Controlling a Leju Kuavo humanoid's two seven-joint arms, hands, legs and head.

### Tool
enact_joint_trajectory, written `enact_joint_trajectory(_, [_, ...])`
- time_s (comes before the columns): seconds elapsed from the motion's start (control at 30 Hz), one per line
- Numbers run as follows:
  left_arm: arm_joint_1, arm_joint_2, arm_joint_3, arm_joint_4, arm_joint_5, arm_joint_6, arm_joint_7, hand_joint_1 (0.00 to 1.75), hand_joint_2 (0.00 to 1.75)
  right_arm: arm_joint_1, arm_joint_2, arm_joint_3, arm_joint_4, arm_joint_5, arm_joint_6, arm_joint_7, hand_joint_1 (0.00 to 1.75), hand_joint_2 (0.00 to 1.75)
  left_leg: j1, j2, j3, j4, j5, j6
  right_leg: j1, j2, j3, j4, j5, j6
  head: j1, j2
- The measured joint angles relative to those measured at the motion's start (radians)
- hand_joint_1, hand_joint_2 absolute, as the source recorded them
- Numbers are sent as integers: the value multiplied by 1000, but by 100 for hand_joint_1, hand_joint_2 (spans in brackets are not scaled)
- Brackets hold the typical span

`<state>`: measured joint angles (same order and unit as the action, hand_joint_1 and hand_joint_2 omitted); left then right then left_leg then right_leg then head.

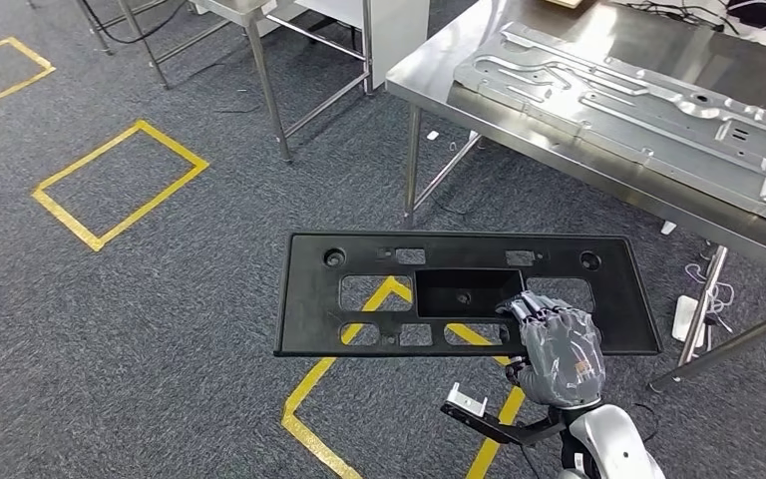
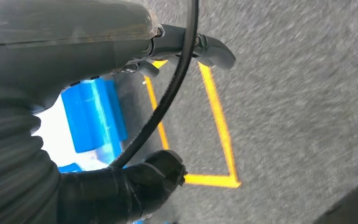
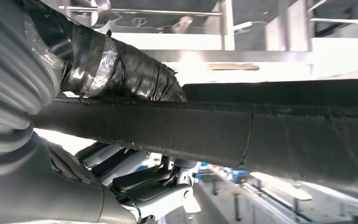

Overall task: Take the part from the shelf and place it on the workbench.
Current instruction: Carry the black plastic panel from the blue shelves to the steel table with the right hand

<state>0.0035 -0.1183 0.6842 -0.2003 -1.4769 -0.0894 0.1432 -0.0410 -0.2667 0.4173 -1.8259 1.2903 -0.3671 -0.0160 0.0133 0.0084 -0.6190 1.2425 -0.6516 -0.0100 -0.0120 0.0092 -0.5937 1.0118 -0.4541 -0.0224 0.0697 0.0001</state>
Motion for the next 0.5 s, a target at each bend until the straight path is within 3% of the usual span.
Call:
enact_joint_trajectory(0.03, [0,0,2,0,0,1,0,0,175,-4,1,3,5,21,-2,10,175,175,-1,-3,-24,41,-5,1,1,13,0,1,0,0,0,0])
enact_joint_trajectory(0.07, [0,0,3,0,-2,1,0,0,175,-9,2,6,10,39,-3,19,175,175,-1,-4,-31,44,11,3,2,26,0,4,-1,0,0,0])
enact_joint_trajectory(0.13, [1,0,6,0,-4,0,0,0,175,-19,2,7,20,62,-4,37,175,175,0,-19,4,-57,89,10,2,54,0,10,-3,2,0,0])
enact_joint_trajectory(0.2, [4,0,12,0,-4,-1,-1,0,175,-30,1,6,29,72,-6,55,175,175,2,-61,50,-176,142,18,3,80,-5,18,-5,9,0,0])
enact_joint_trajectory(0.27, [5,0,17,0,-5,-2,-2,0,175,-37,-1,0,38,100,-9,76,175,175,0,-81,64,-215,147,24,1,99,-13,20,-3,22,1,0])
enact_joint_trajectory(0.3, [4,0,18,0,-7,-2,-2,0,175,-39,-4,-6,42,125,-11,87,175,175,0,-72,65,-219,150,28,-1,108,-15,18,1,30,1,0])
enact_joint_trajectory(0.33, [2,-1,19,0,-8,-2,-2,0,175,-40,-7,-12,46,152,-14,95,175,175,0,-63,68,-224,154,34,-2,108,-17,18,1,36,0,0])
enact_joint_trajectory(0.4, [2,-2,20,0,-11,-2,-2,0,175,-47,-14,-24,55,191,-22,104,175,175,4,-43,73,-236,164,49,0,72,-35,52,-23,45,3,0])
enact_joint_trajectory(0.47, [6,-3,21,0,-12,-3,-2,0,175,-56,-21,-33,64,203,-27,107,175,175,4,-25,74,-242,167,57,0,19,-87,162,-82,52,7,0])
enact_joint_trajectory(0.5, [8,-3,21,0,-13,-3,-2,0,175,-58,-22,-37,70,204,-28,110,175,175,3,-16,73,-242,167,58,-2,7,-119,226,-108,56,7,0])
